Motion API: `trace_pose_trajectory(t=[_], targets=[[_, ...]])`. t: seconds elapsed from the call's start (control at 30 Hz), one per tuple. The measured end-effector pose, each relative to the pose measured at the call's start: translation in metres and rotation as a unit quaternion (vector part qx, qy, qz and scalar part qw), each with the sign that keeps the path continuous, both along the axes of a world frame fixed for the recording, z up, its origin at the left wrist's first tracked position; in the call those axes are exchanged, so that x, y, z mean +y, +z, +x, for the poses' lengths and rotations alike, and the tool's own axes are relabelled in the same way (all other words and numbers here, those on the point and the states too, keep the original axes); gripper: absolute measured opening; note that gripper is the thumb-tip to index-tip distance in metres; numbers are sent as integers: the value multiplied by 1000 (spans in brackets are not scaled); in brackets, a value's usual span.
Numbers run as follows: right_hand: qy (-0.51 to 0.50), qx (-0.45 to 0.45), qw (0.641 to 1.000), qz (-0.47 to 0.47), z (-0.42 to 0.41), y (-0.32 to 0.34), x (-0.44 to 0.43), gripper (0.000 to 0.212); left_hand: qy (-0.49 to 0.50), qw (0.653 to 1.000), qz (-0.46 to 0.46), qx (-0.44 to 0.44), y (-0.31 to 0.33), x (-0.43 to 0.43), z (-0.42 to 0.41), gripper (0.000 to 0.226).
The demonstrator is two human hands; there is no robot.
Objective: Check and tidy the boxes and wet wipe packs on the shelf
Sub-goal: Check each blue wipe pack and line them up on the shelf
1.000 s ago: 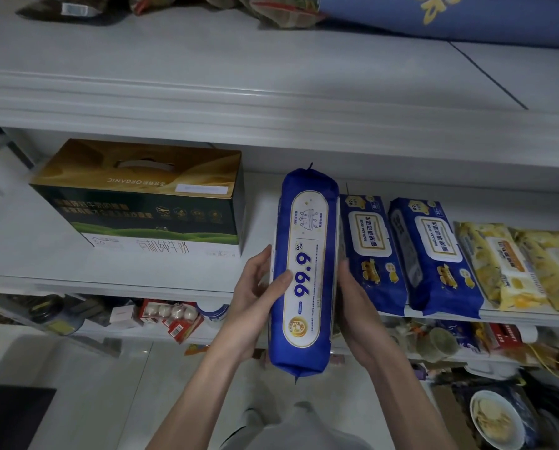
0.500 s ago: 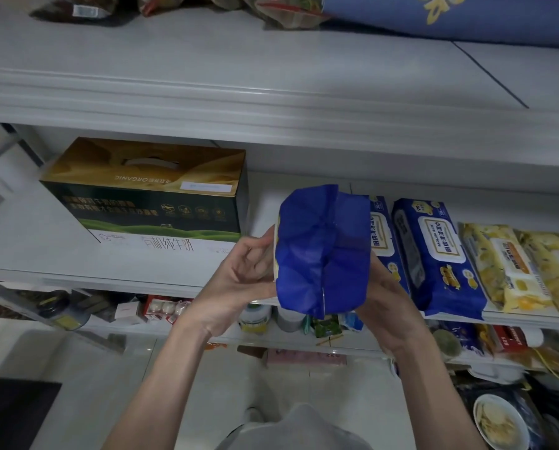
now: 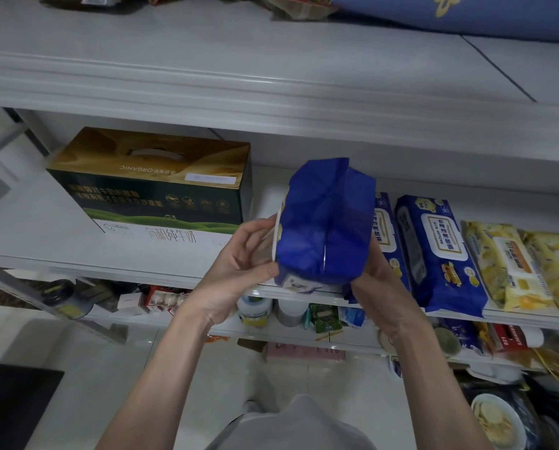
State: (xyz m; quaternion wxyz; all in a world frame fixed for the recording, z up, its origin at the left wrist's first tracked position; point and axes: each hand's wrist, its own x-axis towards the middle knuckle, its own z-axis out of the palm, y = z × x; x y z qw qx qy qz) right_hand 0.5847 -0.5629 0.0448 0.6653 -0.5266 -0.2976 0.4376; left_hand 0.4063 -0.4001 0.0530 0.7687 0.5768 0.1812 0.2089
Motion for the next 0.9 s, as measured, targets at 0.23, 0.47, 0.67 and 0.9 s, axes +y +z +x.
trace_pose_trajectory(t=[0.23,0.47,0.67,0.9], targets=[[-76,80,988,-106,-24,-15,25,69,100,987,-40,123,8,-14,24,42],[-125,198,970,-64,-25,-25,22,57,94,980,-99,146,-5,-8,25,35],[-125,143,979,-74,-24,-14,30,31,84,981,-108,138,7,-11,37,41],[-94,131,983,-85,-28,-4,35,54,64,982,-110,142,9,-11,37,31]])
